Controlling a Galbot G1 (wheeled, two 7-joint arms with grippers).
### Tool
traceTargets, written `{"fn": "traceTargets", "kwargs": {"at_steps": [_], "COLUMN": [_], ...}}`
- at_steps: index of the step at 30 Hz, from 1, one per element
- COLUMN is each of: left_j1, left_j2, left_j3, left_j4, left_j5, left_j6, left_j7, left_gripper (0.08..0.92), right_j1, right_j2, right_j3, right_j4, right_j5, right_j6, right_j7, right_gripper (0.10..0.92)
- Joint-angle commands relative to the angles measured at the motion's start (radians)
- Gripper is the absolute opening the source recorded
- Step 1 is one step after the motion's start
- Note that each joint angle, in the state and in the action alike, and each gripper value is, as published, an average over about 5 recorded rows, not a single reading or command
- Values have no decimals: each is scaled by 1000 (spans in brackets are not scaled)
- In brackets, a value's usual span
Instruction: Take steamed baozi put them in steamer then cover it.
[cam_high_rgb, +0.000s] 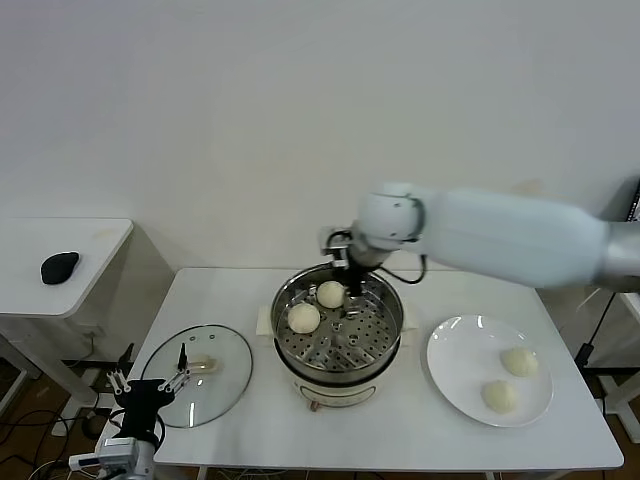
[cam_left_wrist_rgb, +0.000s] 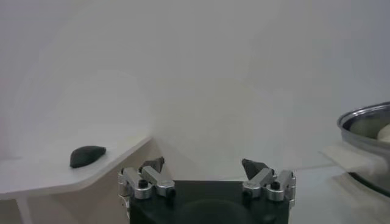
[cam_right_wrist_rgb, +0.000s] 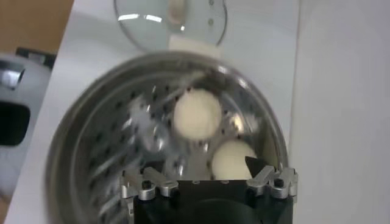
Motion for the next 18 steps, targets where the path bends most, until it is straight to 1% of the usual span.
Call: {"fn": "traceTargets", "kwargs": {"at_steps": [1, 7, 11, 18], "left_j1": [7, 21, 28, 32], "left_j2": [3, 5, 6, 1], "left_j3": [2, -13, -24, -34], "left_j4": [-11, -20, -19, -6], "left_j5": [3, 5, 3, 0], "left_j6": [-2, -9, -14, -18], "left_j7": [-2, -4, -4, -2], "left_gripper": [823, 823, 823, 823], "right_j1": [70, -63, -248, -824], "right_j2": [-405, -574, -654, -706], "right_j3": [-77, -21, 105, 614], "right_j4": [166, 172, 137, 65], "right_j5": [-254, -369, -463, -573], "right_j6": [196, 272, 327, 396], "right_j7": [-165, -166, -169, -169], "right_gripper": [823, 823, 823, 823]}}
